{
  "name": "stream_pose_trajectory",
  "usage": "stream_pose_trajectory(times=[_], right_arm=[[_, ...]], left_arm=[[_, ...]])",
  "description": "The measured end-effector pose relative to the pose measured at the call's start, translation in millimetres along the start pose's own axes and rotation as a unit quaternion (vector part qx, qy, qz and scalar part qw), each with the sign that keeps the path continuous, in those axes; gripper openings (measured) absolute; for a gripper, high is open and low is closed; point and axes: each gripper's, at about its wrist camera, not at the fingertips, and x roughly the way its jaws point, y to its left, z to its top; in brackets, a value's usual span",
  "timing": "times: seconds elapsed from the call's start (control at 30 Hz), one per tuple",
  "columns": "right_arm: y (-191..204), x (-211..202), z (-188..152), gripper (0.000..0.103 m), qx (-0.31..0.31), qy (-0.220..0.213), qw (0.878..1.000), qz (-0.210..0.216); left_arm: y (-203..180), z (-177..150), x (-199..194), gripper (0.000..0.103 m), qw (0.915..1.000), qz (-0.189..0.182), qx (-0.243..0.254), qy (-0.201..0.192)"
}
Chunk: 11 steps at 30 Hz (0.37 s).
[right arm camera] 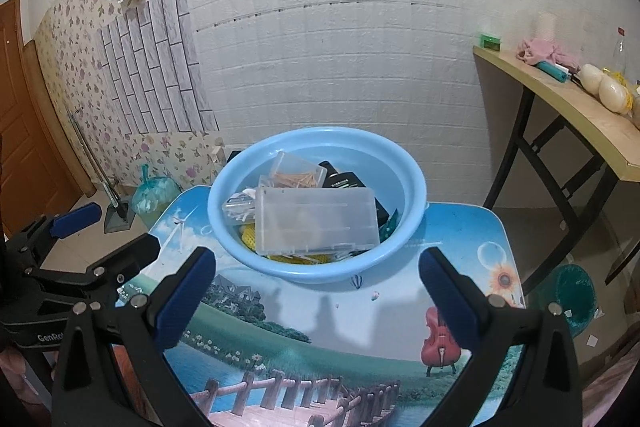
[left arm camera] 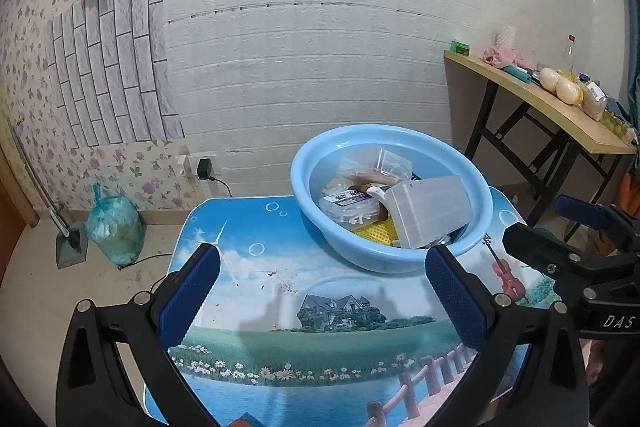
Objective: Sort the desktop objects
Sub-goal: 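Open both tools and withdraw them from the basin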
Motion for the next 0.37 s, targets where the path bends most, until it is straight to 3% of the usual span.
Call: stream_pose_trajectory(times=[0.37], right_arm=[[-0.3,-5.1,-1.3,0.103,-0.002,-0.003,1.0,0.002]], left_arm=[[-2.1,2.1,-5.7,0.103,1.0,0.005,0.001,-0.007]])
